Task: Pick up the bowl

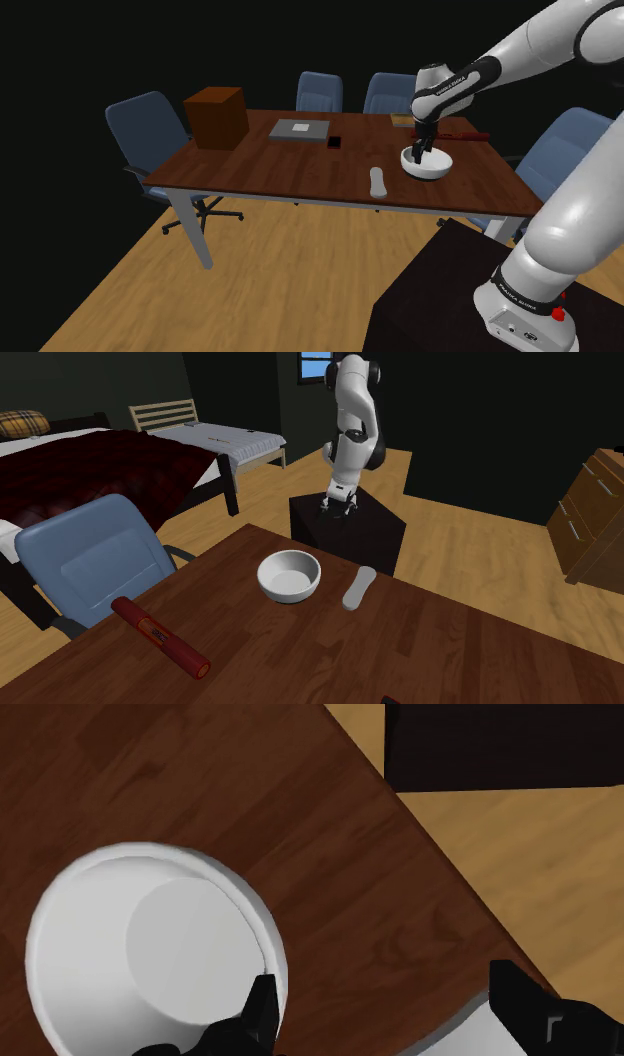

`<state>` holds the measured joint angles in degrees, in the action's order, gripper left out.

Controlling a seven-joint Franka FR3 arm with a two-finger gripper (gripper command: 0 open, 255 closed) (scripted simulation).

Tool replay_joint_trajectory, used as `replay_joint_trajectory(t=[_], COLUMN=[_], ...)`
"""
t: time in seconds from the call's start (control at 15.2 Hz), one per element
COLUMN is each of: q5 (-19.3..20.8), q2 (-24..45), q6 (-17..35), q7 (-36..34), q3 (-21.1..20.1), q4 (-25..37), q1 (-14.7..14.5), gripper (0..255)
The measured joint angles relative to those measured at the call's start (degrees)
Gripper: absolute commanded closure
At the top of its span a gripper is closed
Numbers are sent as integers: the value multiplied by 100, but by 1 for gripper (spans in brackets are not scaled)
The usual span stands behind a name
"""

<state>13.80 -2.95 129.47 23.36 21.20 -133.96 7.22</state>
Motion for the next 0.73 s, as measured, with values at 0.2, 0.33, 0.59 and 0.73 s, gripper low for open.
replay_joint_trajectory(t=[0.2, 0.33, 0.59, 0.73], q5=[-277, -519, -891, -968], q2=[681, 1221, 2004, 2185], q6=[298, 545, 808, 927], q7=[368, 633, 1028, 1077], q3=[111, 138, 93, 61], q4=[406, 704, 1227, 1284], q1=[105, 213, 451, 496], gripper=[0, 0, 0, 0])
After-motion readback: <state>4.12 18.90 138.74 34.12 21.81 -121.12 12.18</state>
